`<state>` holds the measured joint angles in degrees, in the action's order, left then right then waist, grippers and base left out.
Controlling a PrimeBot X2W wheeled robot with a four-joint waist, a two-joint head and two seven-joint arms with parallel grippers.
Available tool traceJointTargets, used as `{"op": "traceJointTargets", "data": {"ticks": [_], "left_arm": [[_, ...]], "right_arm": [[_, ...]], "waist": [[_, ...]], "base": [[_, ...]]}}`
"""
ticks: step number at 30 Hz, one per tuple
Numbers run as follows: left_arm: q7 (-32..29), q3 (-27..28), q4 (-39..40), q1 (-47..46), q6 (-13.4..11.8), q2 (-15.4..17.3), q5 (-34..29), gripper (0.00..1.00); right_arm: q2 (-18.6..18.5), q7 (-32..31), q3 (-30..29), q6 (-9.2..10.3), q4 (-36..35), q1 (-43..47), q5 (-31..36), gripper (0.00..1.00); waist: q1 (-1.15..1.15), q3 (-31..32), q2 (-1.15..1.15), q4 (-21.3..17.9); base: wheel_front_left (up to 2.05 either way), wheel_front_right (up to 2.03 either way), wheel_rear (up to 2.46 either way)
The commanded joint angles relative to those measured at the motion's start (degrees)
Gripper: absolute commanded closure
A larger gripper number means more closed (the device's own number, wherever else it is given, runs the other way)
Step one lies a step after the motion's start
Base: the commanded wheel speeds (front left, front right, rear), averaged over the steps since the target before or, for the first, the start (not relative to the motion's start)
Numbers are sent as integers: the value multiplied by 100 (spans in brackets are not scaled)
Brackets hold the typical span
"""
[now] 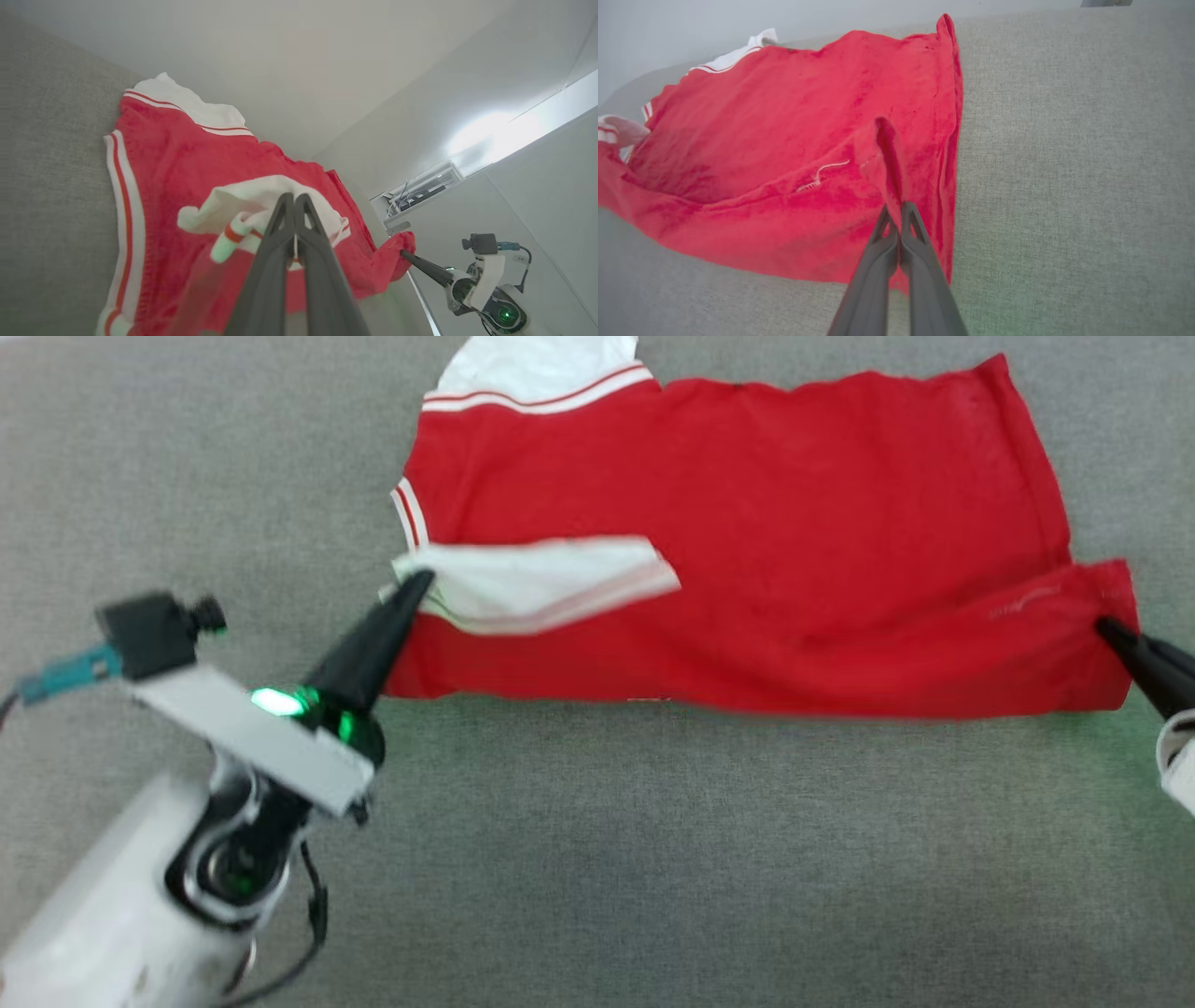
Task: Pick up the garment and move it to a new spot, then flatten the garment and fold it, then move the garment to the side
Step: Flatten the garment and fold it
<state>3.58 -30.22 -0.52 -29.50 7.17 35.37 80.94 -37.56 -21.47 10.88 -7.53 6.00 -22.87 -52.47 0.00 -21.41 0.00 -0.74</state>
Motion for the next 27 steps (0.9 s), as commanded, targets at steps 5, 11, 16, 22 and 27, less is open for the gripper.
{"op": "traceJointTargets", "data": {"ticks": [5,11,16,22,27], "left_arm": [[31,-218,-1145,-734,36,-263,-169,100],[59,-633,-1912,-1065,37,-383,-413,100],[141,-910,-2397,-1185,37,-408,-487,100],[479,-1295,-2751,-1413,20,-270,-924,0],[580,-1562,-2839,-1608,25,-12,-1344,0]], "right_arm": [[233,14,-93,9,561,-518,195,100],[393,166,94,9,946,-873,222,100],[401,280,347,9,1221,-1058,229,100],[311,560,559,9,1501,-1101,287,0],[297,847,611,9,1592,-953,387,0]], "waist": [[0,-274,0,-32],[0,-427,0,-55],[0,-472,0,-42],[0,-296,0,-8],[0,19,0,12]], "base": [[0,0,0],[0,0,0],[0,0,0],[0,0,0],[0,0,0]]}}
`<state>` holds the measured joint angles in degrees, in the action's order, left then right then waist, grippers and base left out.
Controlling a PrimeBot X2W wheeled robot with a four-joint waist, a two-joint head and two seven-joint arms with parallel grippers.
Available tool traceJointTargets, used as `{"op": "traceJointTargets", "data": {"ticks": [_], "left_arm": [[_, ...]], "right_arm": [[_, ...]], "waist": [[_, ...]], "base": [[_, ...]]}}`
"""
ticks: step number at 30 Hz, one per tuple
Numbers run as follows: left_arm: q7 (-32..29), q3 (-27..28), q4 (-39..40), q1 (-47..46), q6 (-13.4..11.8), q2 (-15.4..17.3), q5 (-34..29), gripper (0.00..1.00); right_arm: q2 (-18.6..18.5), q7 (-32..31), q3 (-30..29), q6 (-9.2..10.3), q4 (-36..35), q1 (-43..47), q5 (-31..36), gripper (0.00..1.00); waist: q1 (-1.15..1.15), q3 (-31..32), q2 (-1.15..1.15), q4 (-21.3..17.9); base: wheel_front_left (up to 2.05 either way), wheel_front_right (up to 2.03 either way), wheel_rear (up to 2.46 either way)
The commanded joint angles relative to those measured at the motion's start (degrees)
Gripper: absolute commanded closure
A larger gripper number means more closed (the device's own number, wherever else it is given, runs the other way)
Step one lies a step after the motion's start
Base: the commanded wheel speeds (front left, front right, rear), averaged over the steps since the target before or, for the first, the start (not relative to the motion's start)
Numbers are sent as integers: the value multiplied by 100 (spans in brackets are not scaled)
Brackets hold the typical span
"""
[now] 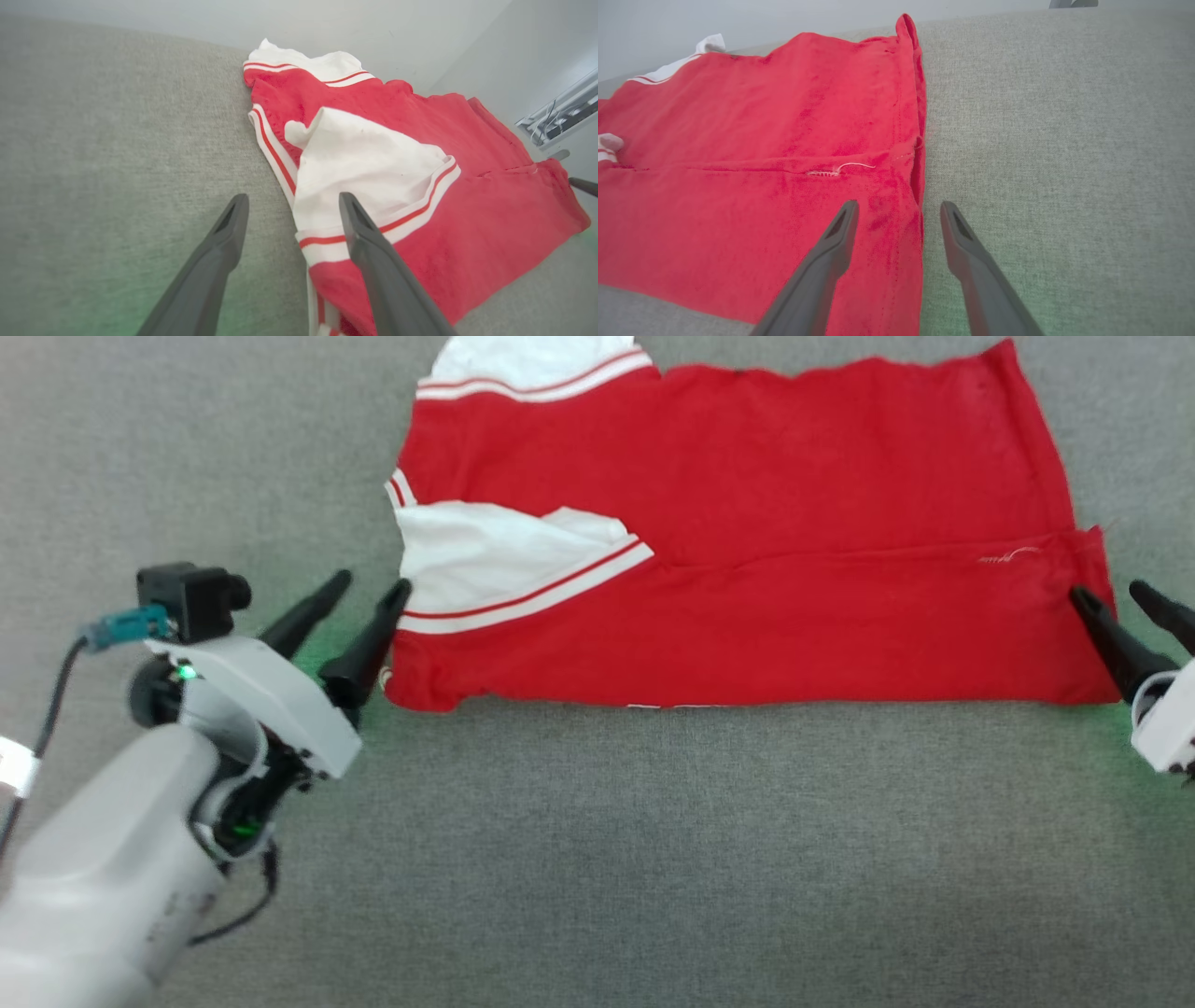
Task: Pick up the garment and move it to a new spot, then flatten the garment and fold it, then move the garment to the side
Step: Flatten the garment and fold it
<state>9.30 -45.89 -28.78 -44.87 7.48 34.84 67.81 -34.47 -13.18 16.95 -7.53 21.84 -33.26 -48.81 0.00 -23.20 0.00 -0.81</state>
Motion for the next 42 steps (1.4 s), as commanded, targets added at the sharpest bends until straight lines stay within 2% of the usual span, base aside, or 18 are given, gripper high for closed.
{"op": "traceJointTargets", "data": {"ticks": [1,4,7,13,17,23,29,30,31,33,38,42], "left_arm": [[-31,-72,-41,-113,-13,120,-166,0],[-290,-222,0,-262,-136,301,-393,0],[-887,-342,279,-372,-351,494,-389,0],[-3043,-666,1013,-495,-980,744,241,0],[-4036,-832,1328,-592,-1283,890,499,0],[-4551,-803,1101,-720,-1505,850,787,0],[-4829,-869,559,-682,-1448,699,956,0],[-4868,-889,509,-652,-1397,667,979,12],[-4878,-880,472,-626,-1337,636,1027,53],[-4851,-823,417,-555,-1247,534,1164,100],[-4799,-811,337,-538,-1088,532,1169,100],[-4764,-815,311,-612,-993,484,1126,100]], "right_arm": [[-20,57,15,9,8,138,13,0],[-78,160,3,9,-24,261,-18,0],[-88,198,-26,9,-78,399,-61,0],[-63,132,-31,9,-197,475,-121,0],[-20,132,25,9,-291,425,-163,0],[6,117,30,9,-428,351,-148,0],[21,121,43,9,-522,323,-127,0],[11,104,54,9,-537,326,-116,0],[2,86,64,9,-556,325,-108,0],[-38,41,113,9,-610,306,-74,0],[-236,-317,409,9,-705,120,174,0],[-376,-1103,845,9,-695,-162,116,0]], "waist": [[0,286,0,26],[0,521,0,46],[0,698,0,51],[0,784,0,-9],[0,674,0,-140],[0,414,0,-414],[0,249,0,-638],[0,243,0,-655],[0,237,0,-669],[0,238,0,-683],[0,254,0,-648],[0,259,0,-563]], "base": [[0,0,0],[0,0,0],[0,0,0],[0,0,0],[0,0,0],[0,0,0],[0,0,0],[0,0,0],[0,0,0],[0,0,0],[0,0,0],[0,0,0]]}}
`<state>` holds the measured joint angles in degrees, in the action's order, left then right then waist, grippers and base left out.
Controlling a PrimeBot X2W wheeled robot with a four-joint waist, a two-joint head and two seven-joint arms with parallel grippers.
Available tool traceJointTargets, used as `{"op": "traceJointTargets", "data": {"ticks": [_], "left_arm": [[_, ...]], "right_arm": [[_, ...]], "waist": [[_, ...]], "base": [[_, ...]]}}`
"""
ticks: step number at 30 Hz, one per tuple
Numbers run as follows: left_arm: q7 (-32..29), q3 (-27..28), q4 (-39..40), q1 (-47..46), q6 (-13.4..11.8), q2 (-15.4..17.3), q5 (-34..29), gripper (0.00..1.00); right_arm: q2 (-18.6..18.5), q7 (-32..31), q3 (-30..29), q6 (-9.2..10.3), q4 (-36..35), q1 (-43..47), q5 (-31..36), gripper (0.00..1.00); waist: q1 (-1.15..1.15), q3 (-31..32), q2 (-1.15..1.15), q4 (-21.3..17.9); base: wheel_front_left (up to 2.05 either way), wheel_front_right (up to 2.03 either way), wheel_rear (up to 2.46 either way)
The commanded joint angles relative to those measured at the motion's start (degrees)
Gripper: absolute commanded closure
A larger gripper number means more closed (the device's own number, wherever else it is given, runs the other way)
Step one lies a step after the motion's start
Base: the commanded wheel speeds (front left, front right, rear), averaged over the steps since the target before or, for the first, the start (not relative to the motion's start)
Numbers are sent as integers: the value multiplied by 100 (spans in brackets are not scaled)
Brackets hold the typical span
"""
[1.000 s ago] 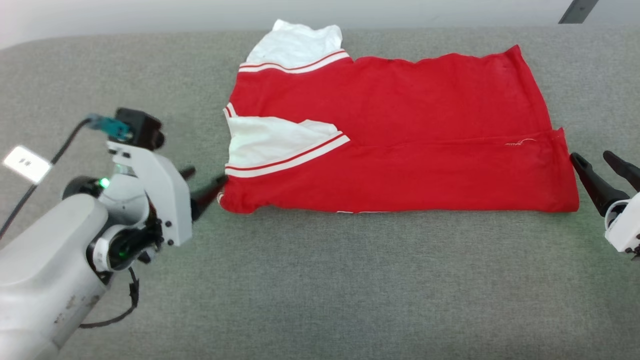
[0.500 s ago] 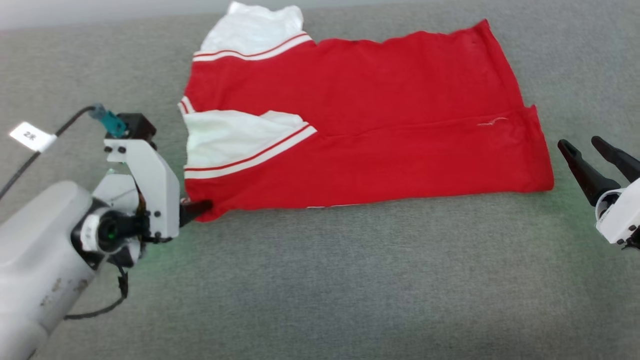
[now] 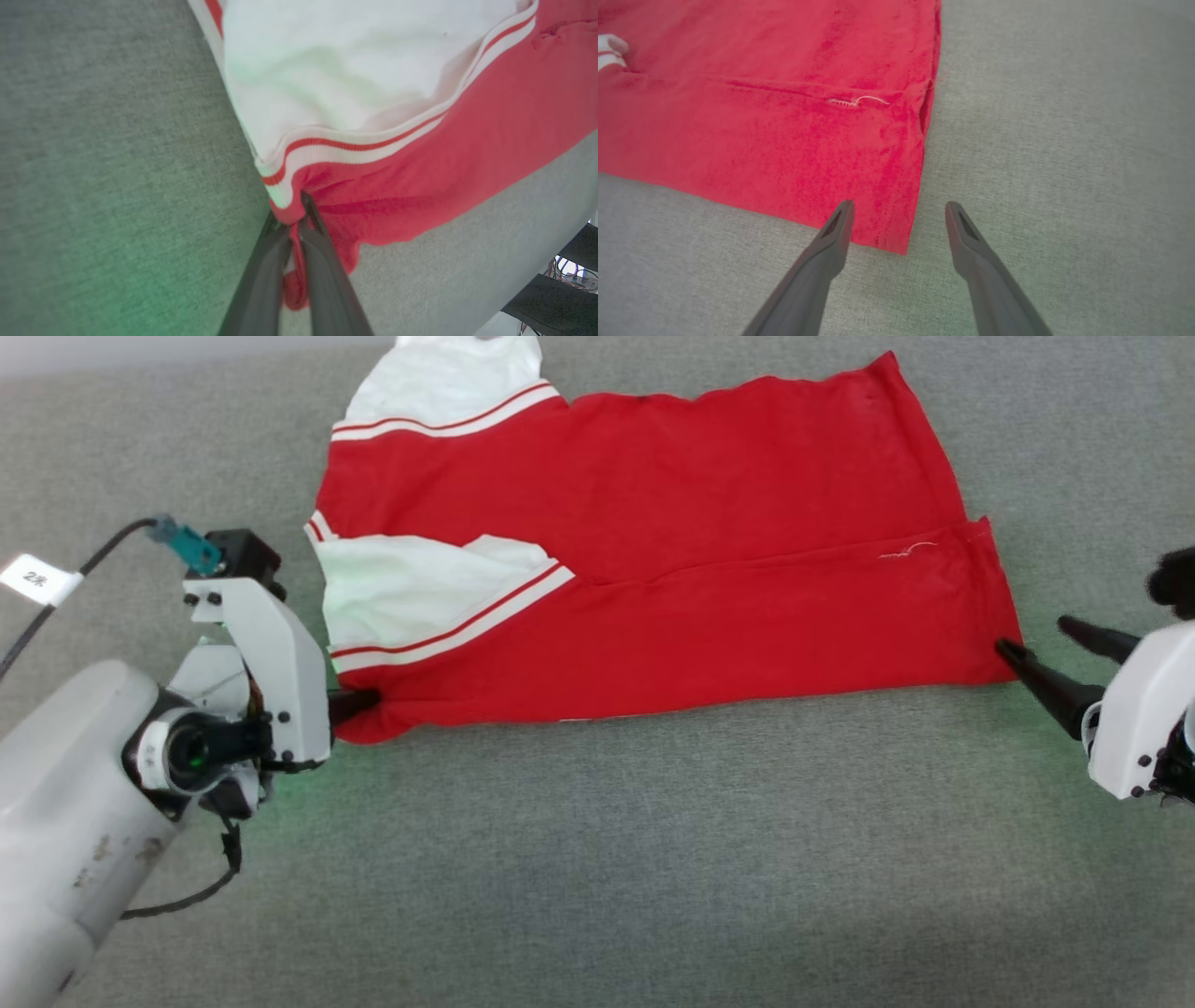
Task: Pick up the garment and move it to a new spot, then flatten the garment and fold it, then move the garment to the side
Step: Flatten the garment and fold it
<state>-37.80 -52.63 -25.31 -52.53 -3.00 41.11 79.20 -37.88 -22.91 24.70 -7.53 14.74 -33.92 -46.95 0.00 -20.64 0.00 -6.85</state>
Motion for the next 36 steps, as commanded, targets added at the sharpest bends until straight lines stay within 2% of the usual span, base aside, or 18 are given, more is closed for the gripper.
{"op": "traceJointTargets", "data": {"ticks": [1,6,12,13,14,15,16,22,27,30,36], "left_arm": [[-45,-145,-50,134,87,-148,-26,100],[79,-173,-21,51,190,-305,-126,100],[238,-201,-66,50,277,-449,-209,100],[255,-203,-73,53,295,-464,-224,100],[280,-205,-79,54,309,-478,-236,100],[300,-204,-90,57,317,-494,-235,100],[313,-204,-104,68,336,-512,-230,100],[481,-155,-133,222,452,-521,-166,100],[828,96,201,534,549,-173,13,100],[952,140,589,887,499,106,102,100],[1211,184,1595,1641,235,614,242,100]], "right_arm": [[-54,-358,155,9,52,-188,-107,0],[-93,-1398,480,9,521,-630,-156,0],[153,-1733,624,9,1231,-1005,-141,0],[193,-1750,665,9,1323,-1044,-117,9],[236,-1734,702,9,1414,-1067,-109,50],[262,-1725,735,9,1493,-1076,-95,79],[278,-1719,770,9,1564,-1081,-88,100],[104,-1485,919,9,1497,-964,-210,100],[-204,-1259,996,9,1053,-633,-372,100],[-397,-1207,1000,9,745,-273,-488,100],[-869,-1100,738,10,-5,687,-700,100]], "waist": [[0,-2,0,64],[0,-33,0,216],[0,-66,0,359],[0,-65,0,375],[0,-62,0,389],[0,-56,0,402],[0,-45,0,412],[0,136,0,463],[0,332,0,458],[0,461,0,467],[0,660,0,520]], "base": [[0,0,0],[0,0,0],[0,0,0],[0,0,0],[0,0,0],[0,0,0],[0,0,0],[0,0,0],[0,0,0],[0,0,0],[0,0,0]]}}
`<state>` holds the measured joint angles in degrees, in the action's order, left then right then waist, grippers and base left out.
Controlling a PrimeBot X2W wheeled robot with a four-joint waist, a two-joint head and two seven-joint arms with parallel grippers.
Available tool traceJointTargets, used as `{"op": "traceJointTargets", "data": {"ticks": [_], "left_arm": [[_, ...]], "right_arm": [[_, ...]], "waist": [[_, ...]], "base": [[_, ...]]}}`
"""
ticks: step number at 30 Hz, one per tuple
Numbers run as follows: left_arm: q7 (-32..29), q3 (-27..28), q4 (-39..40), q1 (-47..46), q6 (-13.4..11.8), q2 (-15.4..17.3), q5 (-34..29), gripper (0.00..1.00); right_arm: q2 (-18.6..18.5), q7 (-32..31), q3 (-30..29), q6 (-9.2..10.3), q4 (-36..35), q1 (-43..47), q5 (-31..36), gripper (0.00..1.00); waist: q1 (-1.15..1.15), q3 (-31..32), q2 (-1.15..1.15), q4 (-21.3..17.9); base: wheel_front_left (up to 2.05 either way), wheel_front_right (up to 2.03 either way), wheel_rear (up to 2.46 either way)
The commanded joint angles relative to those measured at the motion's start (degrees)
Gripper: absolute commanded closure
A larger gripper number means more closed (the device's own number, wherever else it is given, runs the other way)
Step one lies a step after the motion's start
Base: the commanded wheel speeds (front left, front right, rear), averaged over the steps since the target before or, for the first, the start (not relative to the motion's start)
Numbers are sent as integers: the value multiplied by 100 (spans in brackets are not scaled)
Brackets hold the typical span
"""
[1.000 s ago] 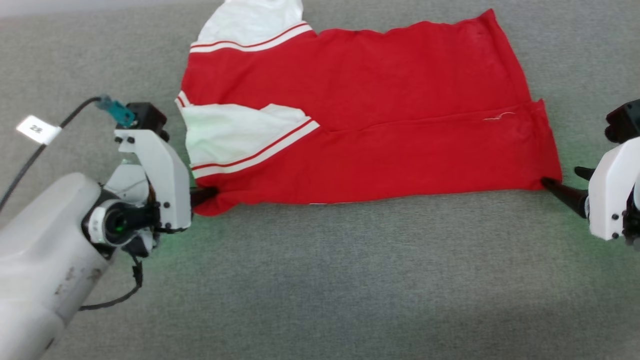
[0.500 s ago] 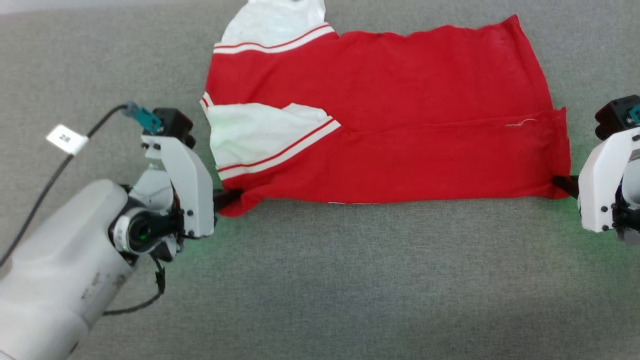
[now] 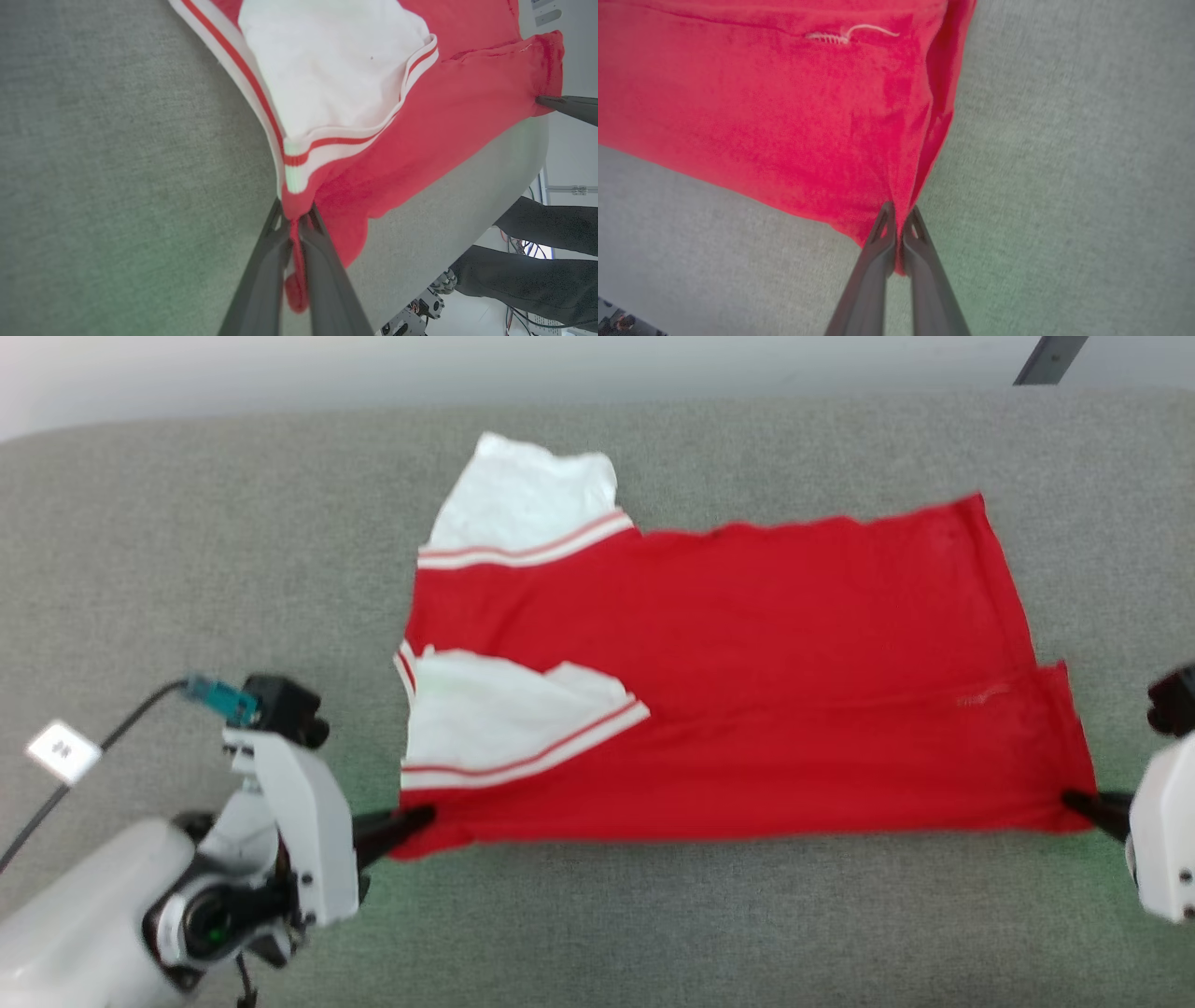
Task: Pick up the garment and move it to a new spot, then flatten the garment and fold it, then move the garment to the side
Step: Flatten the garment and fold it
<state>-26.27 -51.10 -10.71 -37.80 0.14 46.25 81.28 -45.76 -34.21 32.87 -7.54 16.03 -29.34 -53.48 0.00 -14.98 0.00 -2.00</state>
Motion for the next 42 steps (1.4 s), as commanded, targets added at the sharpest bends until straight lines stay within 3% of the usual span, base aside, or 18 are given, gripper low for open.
{"op": "traceJointTargets", "data": {"ticks": [1,4,6,7,8,9,13,17,23,28,35,42], "left_arm": [[58,31,135,167,-79,100,33,100],[171,41,557,471,-248,317,78,100],[230,49,776,608,-359,420,86,100],[255,52,878,672,-417,472,92,73],[278,49,964,714,-462,525,62,17],[303,51,1057,765,-507,571,62,0],[500,186,1366,753,-670,761,-42,0],[1098,526,1477,570,-819,799,-272,0],[2331,985,849,213,-1003,345,-749,0],[2656,1023,-123,-584,-884,-77,-1210,0],[2159,720,-1711,-2127,-646,-390,-1918,0],[538,205,-2986,-3207,-313,-460,-2157,0]], "right_arm": [[-80,30,-78,11,-134,228,-48,100],[-204,87,-296,11,-478,631,-28,98],[-197,155,-458,11,-638,833,58,56],[-168,194,-553,11,-714,924,118,2],[-131,203,-657,11,-764,1004,178,0],[-98,234,-766,10,-807,1071,252,0],[71,356,-1327,10,-1031,1297,542,0],[514,981,-2001,10,-1312,1389,1057,0],[1551,2279,-2295,10,-1400,1172,1819,0],[2207,3510,-2256,10,-1229,838,2238,0],[2589,4436,-2216,10,-882,535,2546,0],[2710,4654,-2058,10,-753,421,2512,0]], "waist": [[0,95,0,35],[0,152,0,7],[0,180,0,-11],[0,189,0,-23],[0,196,0,-32],[0,203,0,-38],[0,171,0,-69],[0,44,0,-156],[0,-257,0,-438],[0,-589,0,-776],[0,-997,0,-1333],[0,-1211,0,-1759]], "base": [[0,0,0],[0,0,0],[0,0,0],[0,0,0],[0,0,0],[0,0,0],[0,0,0],[0,0,0],[0,0,0],[0,0,0],[0,0,0],[0,0,0]]}}
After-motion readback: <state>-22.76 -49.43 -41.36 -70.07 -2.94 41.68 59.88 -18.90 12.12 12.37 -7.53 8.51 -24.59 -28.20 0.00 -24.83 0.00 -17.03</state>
